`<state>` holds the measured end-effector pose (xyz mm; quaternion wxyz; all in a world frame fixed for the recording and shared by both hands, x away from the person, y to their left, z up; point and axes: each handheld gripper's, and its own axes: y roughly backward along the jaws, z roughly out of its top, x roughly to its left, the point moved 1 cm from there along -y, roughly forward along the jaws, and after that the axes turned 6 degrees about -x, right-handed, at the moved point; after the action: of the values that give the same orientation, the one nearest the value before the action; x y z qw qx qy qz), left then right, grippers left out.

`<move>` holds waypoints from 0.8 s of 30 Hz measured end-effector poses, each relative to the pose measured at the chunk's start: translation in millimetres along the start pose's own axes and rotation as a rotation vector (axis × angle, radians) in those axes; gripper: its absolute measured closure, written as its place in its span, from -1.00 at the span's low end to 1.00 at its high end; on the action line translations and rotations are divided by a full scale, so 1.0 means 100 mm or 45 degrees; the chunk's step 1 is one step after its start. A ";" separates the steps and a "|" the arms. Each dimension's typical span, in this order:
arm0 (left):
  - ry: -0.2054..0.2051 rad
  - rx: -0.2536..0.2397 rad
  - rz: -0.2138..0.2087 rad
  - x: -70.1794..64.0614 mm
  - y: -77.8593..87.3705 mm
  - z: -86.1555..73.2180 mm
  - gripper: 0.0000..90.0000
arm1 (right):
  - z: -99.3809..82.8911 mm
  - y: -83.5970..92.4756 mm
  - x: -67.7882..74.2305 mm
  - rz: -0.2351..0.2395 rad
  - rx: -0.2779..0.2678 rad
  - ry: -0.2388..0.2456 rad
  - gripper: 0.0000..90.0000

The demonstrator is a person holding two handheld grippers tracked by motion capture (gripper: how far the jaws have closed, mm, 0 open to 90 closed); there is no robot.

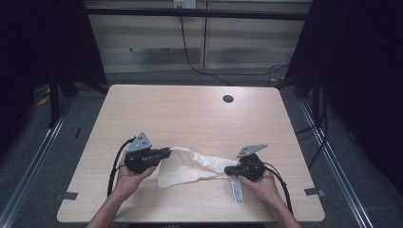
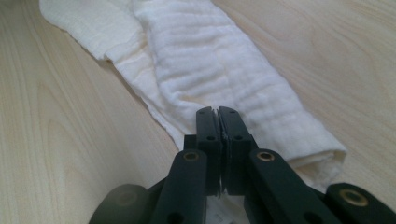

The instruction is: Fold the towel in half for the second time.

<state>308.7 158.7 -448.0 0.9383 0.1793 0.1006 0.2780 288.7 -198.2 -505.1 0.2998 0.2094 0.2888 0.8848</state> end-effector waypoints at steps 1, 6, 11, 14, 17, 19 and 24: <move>-0.018 0.007 0.001 -0.01 0.01 0.00 0.90 | 0.00 0.00 0.00 -0.001 0.003 -0.002 0.96; -0.041 0.037 -0.006 -0.08 0.06 -0.06 0.90 | -0.01 0.00 0.00 0.002 -0.010 -0.008 0.96; -0.067 0.099 -0.020 -0.15 0.05 -0.18 0.89 | -0.02 0.01 0.00 -0.001 -0.009 -0.013 0.96; -0.096 0.140 -0.027 -0.20 0.05 -0.24 0.89 | -0.02 0.00 0.01 -0.005 -0.017 -0.009 0.96; -0.125 0.167 -0.061 -0.27 0.04 -0.27 0.89 | -0.02 0.00 0.01 -0.005 -0.016 -0.011 0.96; -0.141 0.192 -0.083 -0.32 0.03 -0.31 0.89 | -0.02 0.00 0.00 -0.006 -0.015 -0.013 0.96; -0.159 0.254 -0.129 -0.37 0.02 -0.44 0.89 | -0.02 0.00 0.01 -0.001 -0.023 -0.018 0.96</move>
<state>263.9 152.2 -484.3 0.9331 0.2834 0.0780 0.2072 287.3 -198.4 -506.7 0.3042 0.2127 0.2786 0.8858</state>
